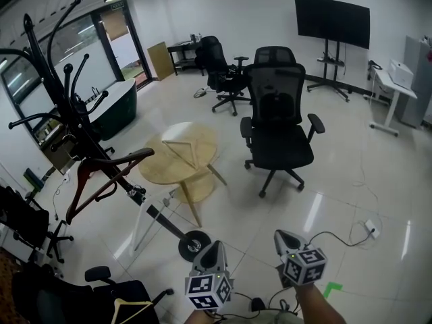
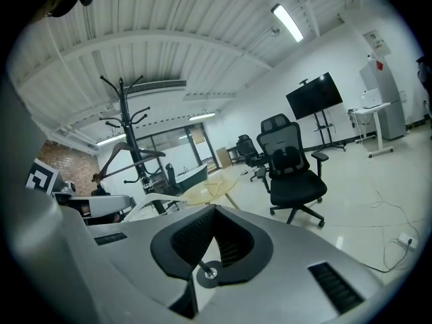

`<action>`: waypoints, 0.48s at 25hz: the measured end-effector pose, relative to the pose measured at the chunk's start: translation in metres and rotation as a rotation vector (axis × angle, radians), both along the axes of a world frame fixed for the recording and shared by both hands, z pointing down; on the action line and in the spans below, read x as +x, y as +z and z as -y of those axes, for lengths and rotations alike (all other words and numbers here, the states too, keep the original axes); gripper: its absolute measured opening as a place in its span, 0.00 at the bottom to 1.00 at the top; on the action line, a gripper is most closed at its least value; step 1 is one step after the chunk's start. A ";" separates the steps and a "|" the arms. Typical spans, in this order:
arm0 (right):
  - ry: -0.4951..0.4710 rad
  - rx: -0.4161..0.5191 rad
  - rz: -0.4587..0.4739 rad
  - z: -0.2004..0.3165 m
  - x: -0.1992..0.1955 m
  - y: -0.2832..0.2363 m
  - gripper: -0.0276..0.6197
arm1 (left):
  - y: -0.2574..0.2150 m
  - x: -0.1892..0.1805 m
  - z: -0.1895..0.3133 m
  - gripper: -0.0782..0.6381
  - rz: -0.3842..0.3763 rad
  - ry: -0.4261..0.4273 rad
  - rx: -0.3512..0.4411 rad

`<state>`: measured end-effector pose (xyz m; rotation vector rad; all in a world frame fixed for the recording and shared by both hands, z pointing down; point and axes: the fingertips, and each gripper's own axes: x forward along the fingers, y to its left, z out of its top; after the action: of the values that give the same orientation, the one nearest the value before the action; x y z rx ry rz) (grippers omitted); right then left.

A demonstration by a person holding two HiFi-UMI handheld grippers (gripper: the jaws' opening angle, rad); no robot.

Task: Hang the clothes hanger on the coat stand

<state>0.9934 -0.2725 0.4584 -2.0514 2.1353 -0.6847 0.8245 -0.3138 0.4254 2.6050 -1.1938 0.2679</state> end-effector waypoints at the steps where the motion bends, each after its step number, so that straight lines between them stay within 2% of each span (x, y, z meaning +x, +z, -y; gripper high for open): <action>1: 0.001 0.000 0.002 -0.001 0.001 0.001 0.04 | 0.001 0.002 -0.001 0.13 0.000 0.003 0.000; 12: 0.010 -0.004 0.001 -0.002 0.006 0.004 0.04 | 0.004 0.008 0.001 0.13 0.001 0.022 -0.003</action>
<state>0.9990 -0.2703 0.4622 -2.0619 2.1228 -0.6893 0.8327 -0.3143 0.4293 2.6168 -1.1652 0.2745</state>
